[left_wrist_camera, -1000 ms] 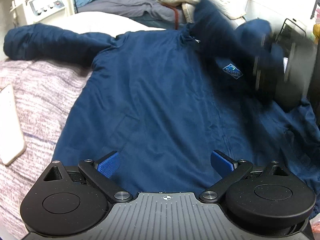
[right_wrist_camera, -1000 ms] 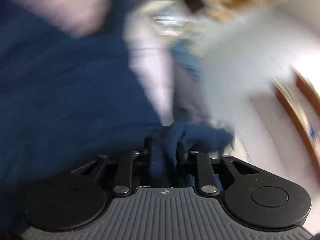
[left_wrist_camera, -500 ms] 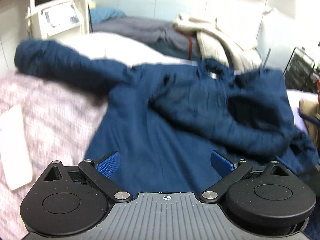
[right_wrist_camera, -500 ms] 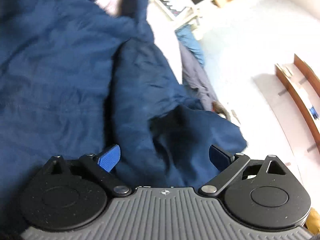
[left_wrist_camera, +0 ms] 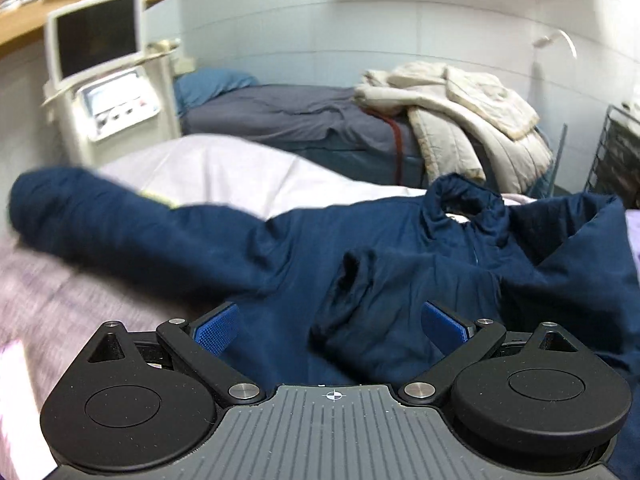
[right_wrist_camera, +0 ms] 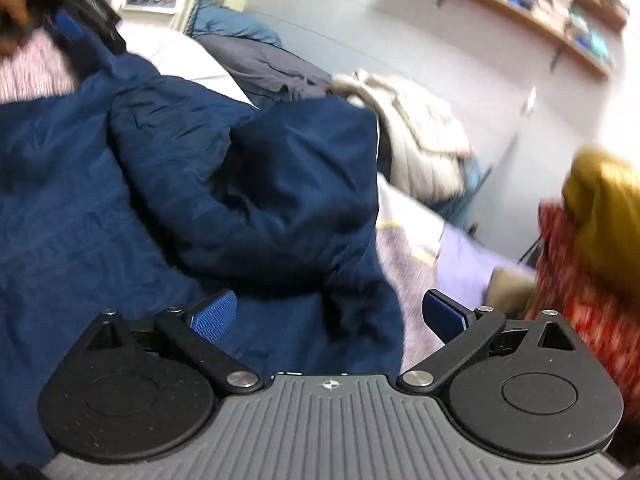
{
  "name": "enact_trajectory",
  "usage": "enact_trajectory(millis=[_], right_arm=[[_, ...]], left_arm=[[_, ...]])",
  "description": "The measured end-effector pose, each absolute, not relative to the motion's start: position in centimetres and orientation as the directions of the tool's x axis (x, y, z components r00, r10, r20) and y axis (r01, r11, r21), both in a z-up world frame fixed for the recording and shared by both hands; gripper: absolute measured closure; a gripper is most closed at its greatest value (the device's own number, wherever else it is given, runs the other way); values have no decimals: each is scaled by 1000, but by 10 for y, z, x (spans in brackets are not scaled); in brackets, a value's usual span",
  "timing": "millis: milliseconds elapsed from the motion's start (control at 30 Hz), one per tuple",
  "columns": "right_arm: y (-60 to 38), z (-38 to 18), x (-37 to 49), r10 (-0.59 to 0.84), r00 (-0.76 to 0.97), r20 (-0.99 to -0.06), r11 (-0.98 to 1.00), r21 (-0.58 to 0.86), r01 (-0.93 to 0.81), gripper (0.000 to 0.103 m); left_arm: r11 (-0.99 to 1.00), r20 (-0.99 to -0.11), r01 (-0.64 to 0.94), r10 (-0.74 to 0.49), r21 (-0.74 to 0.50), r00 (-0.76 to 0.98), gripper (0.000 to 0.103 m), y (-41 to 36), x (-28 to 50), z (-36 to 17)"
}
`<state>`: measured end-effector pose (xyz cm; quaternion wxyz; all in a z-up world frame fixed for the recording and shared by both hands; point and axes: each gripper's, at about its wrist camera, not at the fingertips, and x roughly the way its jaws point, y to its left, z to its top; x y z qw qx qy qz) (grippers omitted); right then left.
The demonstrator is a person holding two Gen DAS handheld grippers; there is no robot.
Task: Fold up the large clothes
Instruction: 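Grasp the sleeve with the right gripper and fold it across the jacket body, then grasp the other navy sleeve cuff with the left gripper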
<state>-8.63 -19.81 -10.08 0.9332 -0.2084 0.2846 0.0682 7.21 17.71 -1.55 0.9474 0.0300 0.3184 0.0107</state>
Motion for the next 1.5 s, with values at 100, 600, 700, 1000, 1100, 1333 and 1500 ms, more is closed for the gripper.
enact_trajectory(millis=[100,600,700,1000,1100,1333,1500], right_arm=[[-200,-109,-92,-32,821,-570,890,-390,-236,3],[-199,-117,-63,-106,825,-555,847,-486,-218,3],[-199,-120,-44,-105,826,-554,831,-505,-233,3],[-206,-52,34,87,830,-551,956,-187,-225,3],[-222,-18,86,148,793,-591,988,46,-150,1],[-230,-13,211,259,611,-748,923,378,71,1],[-212,-57,237,183,489,-853,959,264,101,48]], left_arm=[[997,-622,28,24,74,783,0,176,106,-30],[986,-584,159,-154,-42,797,30,160,127,-31],[993,-454,114,-121,-43,883,30,172,88,16],[998,-492,-57,47,-6,869,27,210,22,15],[997,-546,-60,29,-39,837,27,218,20,-2],[997,-548,-70,54,-9,835,0,218,24,-13],[998,-573,-60,56,12,817,0,219,24,-21]])
